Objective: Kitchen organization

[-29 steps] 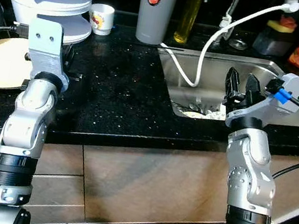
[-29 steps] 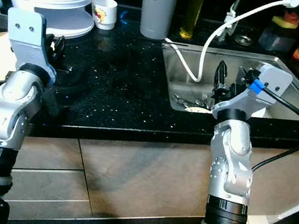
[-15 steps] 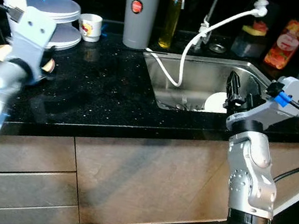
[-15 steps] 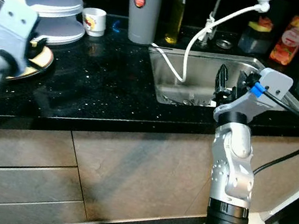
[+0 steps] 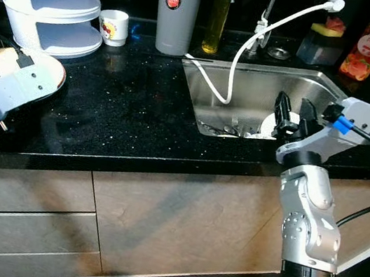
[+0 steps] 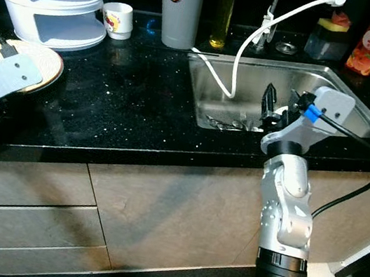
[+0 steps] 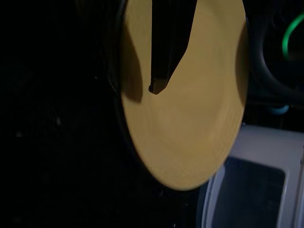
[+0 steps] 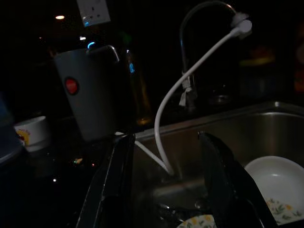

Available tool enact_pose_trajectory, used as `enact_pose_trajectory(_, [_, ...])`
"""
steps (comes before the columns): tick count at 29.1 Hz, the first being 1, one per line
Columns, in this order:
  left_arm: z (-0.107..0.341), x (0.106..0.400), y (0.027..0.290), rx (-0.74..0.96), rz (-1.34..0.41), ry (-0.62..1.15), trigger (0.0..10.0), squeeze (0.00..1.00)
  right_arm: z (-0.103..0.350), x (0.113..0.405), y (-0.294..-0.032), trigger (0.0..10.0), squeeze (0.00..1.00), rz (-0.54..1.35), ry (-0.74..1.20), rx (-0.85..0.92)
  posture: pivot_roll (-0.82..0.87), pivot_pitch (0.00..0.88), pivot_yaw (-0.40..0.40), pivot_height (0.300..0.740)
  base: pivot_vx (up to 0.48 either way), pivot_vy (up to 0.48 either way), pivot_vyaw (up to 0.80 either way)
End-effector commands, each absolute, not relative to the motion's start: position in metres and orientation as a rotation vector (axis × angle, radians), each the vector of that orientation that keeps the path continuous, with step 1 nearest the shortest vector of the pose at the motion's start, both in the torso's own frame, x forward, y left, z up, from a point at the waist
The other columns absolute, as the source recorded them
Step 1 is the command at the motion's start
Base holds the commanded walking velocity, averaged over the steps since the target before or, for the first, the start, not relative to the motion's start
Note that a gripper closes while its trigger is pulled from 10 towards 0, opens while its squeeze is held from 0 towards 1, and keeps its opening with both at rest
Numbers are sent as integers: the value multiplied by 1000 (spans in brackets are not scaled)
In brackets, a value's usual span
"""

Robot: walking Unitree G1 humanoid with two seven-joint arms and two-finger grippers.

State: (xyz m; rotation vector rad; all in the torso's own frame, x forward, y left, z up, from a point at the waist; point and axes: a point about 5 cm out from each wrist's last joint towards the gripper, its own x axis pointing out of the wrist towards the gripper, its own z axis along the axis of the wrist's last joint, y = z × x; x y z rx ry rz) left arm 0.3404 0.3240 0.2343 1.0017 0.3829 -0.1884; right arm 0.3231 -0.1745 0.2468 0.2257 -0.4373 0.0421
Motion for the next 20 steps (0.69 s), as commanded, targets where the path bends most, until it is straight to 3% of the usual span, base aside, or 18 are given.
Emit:
enact_pose_trajectory(1, [227, 334, 336, 1026, -175, 461, 10000, 0, 246, 321, -174, 10000, 0, 40, -432, 223, 147, 40, -14, 740, 0, 0, 0])
enact_pose_trajectory(12, [216, 348, 328, 1066, -161, 475, 10000, 0, 247, 322, -171, 10000, 0, 55, -435, 229, 130, 44, -19, 740, 0, 0, 0])
enact_pose_trajectory(13, [210, 349, 329, 1090, -159, 492, 1020, 0, 246, 322, -172, 10000, 0, 54, -430, 229, 138, 49, -23, 740, 0, 0, 0])
enact_pose_trajectory(14, [210, 349, 329, 1090, -159, 492, 1020, 0, 246, 322, -172, 10000, 0, 54, -430, 229, 138, 49, -23, 740, 0, 0, 0])
enact_pose_trajectory(15, [209, 348, 331, 1086, -162, 494, 0, 0, 246, 322, -172, 10000, 0, 54, -429, 230, 143, 49, -24, 740, 0, 0, 0])
enact_pose_trajectory(20, [212, 348, 332, 1082, -169, 473, 0, 0, 246, 323, -171, 10000, 0, 57, -429, 234, 148, 49, -30, 740, 0, 0, 0])
